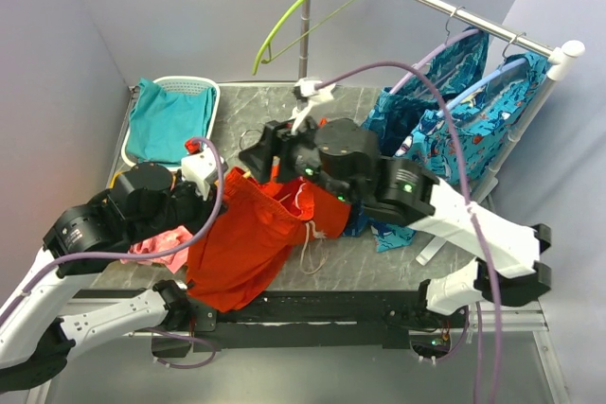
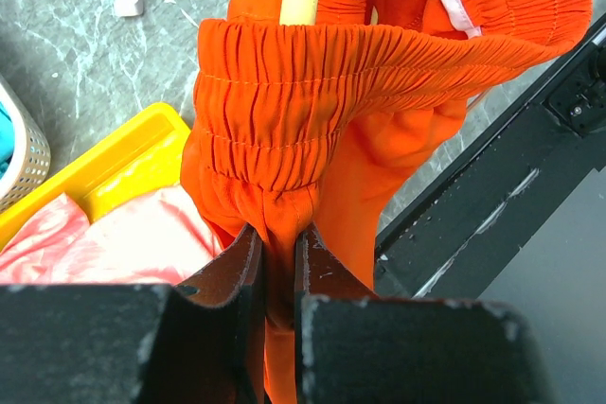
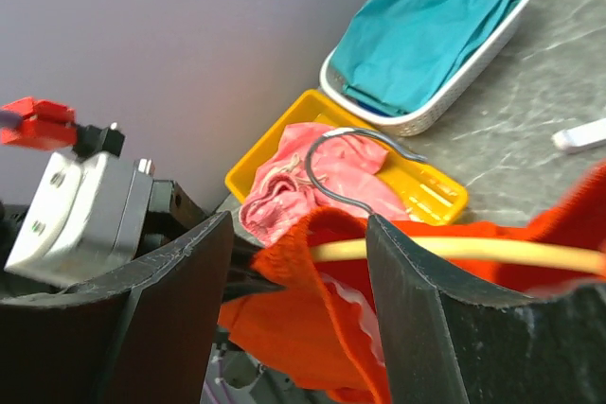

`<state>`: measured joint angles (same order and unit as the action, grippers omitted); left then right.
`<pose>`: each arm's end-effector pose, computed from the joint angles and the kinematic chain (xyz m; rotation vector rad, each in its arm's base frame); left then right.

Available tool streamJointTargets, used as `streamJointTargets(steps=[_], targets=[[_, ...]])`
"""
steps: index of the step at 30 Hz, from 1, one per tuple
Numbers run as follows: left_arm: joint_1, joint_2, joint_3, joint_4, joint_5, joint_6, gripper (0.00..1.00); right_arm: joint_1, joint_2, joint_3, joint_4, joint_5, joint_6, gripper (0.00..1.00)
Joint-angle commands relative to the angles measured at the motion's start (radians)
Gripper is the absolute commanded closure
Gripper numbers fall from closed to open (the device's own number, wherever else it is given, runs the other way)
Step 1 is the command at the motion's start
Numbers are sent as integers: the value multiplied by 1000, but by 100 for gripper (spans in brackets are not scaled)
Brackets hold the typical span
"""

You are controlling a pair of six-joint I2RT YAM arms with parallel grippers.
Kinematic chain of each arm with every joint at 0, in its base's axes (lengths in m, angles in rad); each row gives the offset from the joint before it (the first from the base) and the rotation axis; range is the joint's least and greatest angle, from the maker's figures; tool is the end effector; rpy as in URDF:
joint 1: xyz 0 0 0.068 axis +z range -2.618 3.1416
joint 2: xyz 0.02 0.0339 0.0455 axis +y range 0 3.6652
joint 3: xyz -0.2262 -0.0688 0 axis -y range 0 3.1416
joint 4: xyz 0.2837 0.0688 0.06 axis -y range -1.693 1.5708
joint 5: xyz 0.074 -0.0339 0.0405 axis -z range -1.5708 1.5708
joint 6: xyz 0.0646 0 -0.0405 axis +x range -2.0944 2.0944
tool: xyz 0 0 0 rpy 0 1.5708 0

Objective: Place the shorts on the hanger

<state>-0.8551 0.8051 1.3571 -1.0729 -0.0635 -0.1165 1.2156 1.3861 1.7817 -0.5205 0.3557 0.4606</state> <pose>0.1300 -0.1433 0.4075 0.7333 2.0034 -0.5169 0.1430 0.3209 0.4838 -0.3890 1.7377 0.9421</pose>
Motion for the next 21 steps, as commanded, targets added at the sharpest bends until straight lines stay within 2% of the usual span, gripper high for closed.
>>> streamJointTargets(steps=[1,8,14,17,19,21], targets=[[-2,-3,40,145,14,-3,99,5,68,76,66,-29,82,34],[-2,9,60,156,33,0,99,-2,122,123,71,80,164,36],[-4,-4,66,153,31,1,99,-31,149,151,108,108,188,45],[-4,-12,80,145,16,1,99,-42,237,264,16,120,194,47],[-4,-21,82,149,17,3,99,-45,249,297,17,105,190,48],[-4,-27,82,154,14,2,99,-45,243,277,52,97,187,58]])
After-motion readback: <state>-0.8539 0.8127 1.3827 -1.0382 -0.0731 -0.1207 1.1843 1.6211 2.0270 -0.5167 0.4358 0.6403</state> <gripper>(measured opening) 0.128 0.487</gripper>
